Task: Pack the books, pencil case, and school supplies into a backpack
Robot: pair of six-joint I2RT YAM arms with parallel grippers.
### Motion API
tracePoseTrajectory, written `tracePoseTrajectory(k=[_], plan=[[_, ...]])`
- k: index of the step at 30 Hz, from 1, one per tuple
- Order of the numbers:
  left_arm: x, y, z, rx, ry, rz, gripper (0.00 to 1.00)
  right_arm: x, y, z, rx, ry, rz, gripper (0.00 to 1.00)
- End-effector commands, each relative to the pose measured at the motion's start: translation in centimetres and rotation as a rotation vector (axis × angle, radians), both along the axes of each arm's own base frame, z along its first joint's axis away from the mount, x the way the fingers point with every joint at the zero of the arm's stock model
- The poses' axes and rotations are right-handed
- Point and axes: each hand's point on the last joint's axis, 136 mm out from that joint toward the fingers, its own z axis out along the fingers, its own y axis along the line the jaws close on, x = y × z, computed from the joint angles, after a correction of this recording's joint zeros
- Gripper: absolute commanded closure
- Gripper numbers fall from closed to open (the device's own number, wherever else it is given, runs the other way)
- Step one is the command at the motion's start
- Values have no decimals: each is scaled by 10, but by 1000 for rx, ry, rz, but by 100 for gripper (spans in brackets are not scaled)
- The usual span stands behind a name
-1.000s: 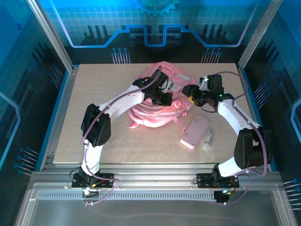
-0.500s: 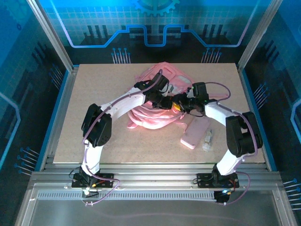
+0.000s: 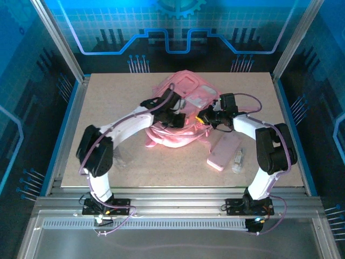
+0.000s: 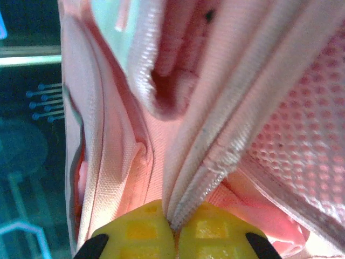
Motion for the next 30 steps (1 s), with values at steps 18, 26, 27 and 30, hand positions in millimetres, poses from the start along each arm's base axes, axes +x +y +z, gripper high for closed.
tracePoseTrajectory(k=[18, 26, 27, 30], plan=[[-15, -44, 39, -266, -29, 99, 72, 27, 6, 45, 50, -121, -57, 100], [-9, -96, 22, -363, -55, 135, 53, 32, 22, 48, 125, -104, -82, 100], [-3, -96, 14, -347, -61, 150, 53, 31, 25, 50, 141, -104, -78, 100], [14, -88, -11, -260, -98, 204, 53, 29, 30, 50, 177, -92, -73, 100]])
